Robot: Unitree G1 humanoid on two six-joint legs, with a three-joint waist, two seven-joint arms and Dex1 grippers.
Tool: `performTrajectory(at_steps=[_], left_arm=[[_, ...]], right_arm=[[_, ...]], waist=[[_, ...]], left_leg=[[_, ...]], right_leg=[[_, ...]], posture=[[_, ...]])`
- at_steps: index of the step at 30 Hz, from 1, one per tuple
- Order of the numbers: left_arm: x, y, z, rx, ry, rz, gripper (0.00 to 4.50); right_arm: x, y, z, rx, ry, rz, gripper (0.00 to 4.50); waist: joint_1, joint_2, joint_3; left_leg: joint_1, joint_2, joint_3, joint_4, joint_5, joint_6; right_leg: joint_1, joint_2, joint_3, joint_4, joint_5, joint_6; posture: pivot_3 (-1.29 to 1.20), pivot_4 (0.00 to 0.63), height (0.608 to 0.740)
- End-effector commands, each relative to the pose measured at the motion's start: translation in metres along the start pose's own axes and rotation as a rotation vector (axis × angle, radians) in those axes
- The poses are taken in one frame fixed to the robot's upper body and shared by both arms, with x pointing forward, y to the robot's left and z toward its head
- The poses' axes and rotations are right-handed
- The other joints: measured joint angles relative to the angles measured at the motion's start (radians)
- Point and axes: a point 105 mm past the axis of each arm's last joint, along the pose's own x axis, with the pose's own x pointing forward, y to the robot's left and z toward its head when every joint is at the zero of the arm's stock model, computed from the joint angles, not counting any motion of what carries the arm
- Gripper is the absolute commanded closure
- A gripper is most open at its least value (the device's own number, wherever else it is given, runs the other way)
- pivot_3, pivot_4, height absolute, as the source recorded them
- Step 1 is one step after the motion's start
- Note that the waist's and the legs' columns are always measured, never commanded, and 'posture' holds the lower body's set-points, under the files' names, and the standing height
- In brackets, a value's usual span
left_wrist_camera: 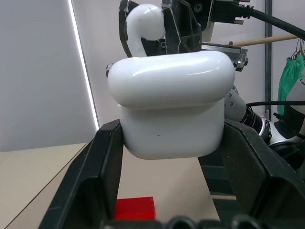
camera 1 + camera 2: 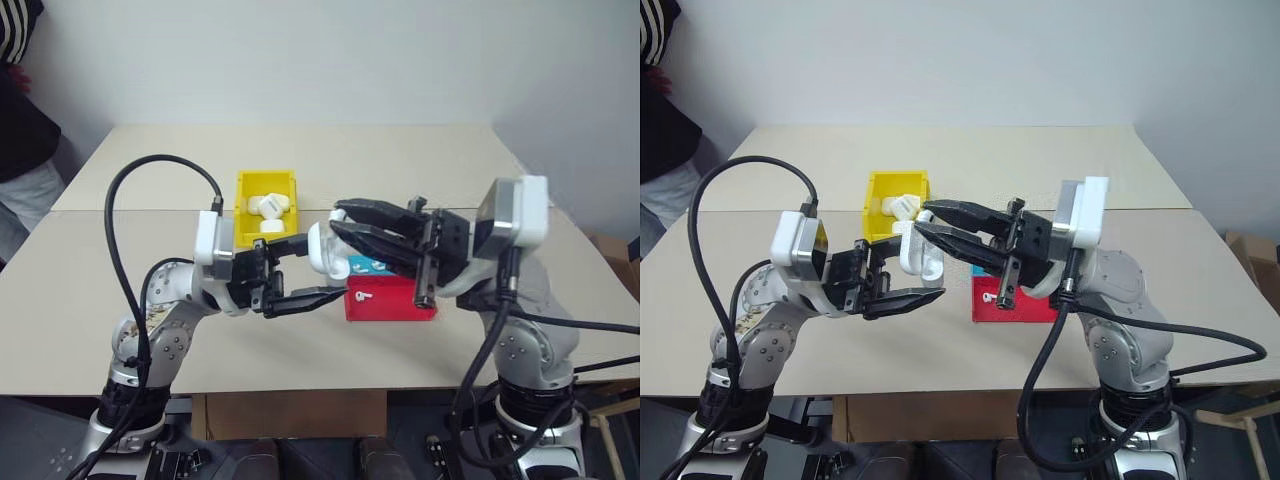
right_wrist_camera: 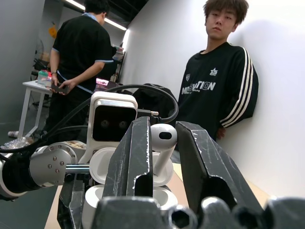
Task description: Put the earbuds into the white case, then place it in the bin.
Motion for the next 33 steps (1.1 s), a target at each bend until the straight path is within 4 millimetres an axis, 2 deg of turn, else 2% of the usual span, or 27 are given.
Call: performTrajectory(at_steps=[1, 27, 30, 33], left_arm=[[0.002, 0.0, 0.01, 0.047, -0.023, -0.016, 1.72], [-0.004, -0.004, 0.002, 0.058, -0.036, -0.021, 1.72], [-0.005, -0.004, 0.002, 0.058, -0.035, -0.019, 1.72], [-0.005, -0.003, 0.002, 0.063, -0.035, -0.018, 1.72]], right_arm=[[0.0, 0.004, 0.003, -0.035, -0.007, 0.025, 3.72], [-0.004, 0.01, -0.01, -0.051, 0.035, 0.053, 3.72], [-0.005, 0.01, -0.01, -0.065, 0.035, 0.053, 2.95], [-0.006, 0.009, -0.011, -0.077, 0.046, 0.045, 1.96]], waist=[[0.0, 0.0, 0.0], [0.001, 0.0, 0.0], [0.001, 0.0, 0.0], [0.001, 0.0, 0.0]], left_leg=[[0.0, 0.0, 0.0, 0.0, 0.0, 0.0], [0.0, 0.0, 0.0, 0.0, 0.0, 0.0], [0.0, 0.0, 0.0, 0.0, 0.0, 0.0], [0.0, 0.0, 0.0, 0.0, 0.0, 0.0]], right_leg=[[0.0, 0.0, 0.0, 0.0, 0.0, 0.0], [0.0, 0.0, 0.0, 0.0, 0.0, 0.0], [0.0, 0.0, 0.0, 0.0, 0.0, 0.0], [0.0, 0.0, 0.0, 0.0, 0.0, 0.0]], posture=[[0.0, 0.15, 0.74], [0.0, 0.15, 0.74], [0.0, 0.15, 0.74], [0.0, 0.15, 0.74]])
